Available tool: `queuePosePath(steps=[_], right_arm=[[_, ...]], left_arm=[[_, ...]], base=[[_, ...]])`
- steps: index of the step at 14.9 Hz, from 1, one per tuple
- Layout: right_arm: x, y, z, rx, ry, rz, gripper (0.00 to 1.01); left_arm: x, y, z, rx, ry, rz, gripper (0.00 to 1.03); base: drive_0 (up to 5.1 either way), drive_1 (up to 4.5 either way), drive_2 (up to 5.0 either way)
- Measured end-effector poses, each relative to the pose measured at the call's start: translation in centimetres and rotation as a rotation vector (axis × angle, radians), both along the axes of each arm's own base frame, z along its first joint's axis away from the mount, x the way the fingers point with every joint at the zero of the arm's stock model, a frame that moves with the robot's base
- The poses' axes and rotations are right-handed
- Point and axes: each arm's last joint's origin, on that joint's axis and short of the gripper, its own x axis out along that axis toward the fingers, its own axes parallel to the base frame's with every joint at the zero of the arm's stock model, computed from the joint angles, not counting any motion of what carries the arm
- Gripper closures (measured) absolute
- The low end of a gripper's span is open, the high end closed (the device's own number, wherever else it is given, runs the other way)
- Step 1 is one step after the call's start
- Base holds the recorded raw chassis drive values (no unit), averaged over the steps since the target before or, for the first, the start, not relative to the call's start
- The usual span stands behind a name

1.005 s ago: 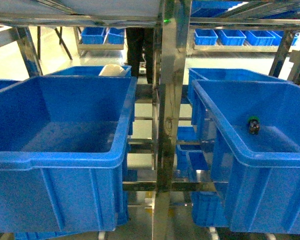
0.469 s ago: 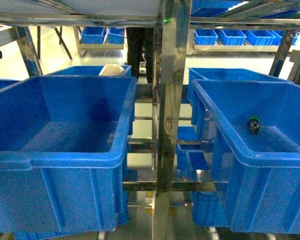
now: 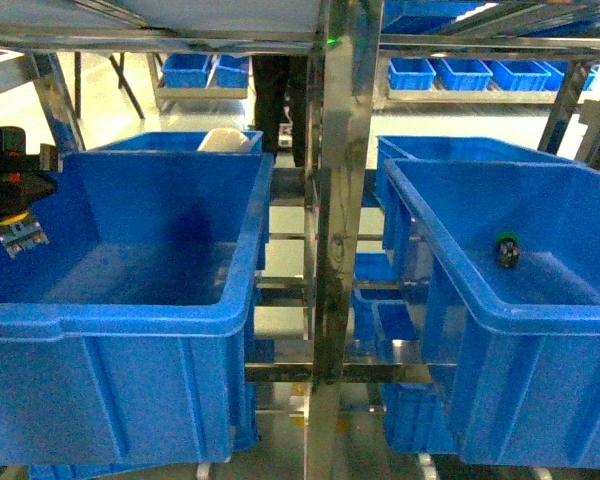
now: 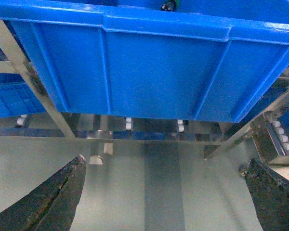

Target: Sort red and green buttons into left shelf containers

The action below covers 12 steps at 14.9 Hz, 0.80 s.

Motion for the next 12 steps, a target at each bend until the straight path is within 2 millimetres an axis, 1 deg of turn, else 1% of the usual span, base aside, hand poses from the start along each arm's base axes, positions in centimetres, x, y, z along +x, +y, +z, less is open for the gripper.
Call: queuePosePath(steps=[1,4,7,9,11,12], right_arm=[[0.0,0.0,0.0,0.000,0.000,0.000,0.03],[0.0,0.0,0.0,0.000,0.000,0.000,0.03],[0.0,0.0,0.0,0.000,0.000,0.000,0.03],[0.0,0.0,0.0,0.000,0.000,0.000,0.03],[0.0,0.0,0.0,0.000,0.000,0.000,0.03],[0.0,0.0,0.0,0.000,0.000,0.000,0.03]], left_arm=[[0.6,0.4,-0.5,-0.003,0.019,0.006,0.73],[2.9,1.2,-0.8,-0.012,0.029,0.013,0.73],[5.6,1.5,-2.4,-0.014,0.128,-0.019,0.73],[6.0,1.6,-2.9,-0.020,0.152,-0.021,0.73],[7.2,2.5,-4.3,-0.016,0.194,-0.036,0.73],[8.0,3.4,-4.8,-0.012,0.206,-0.025,0.73]], base=[[0.0,0.00,0.0],[0.0,0.00,0.0],[0.0,0.00,0.0],[0.0,0.00,0.0],[0.0,0.00,0.0],[0.0,0.00,0.0]])
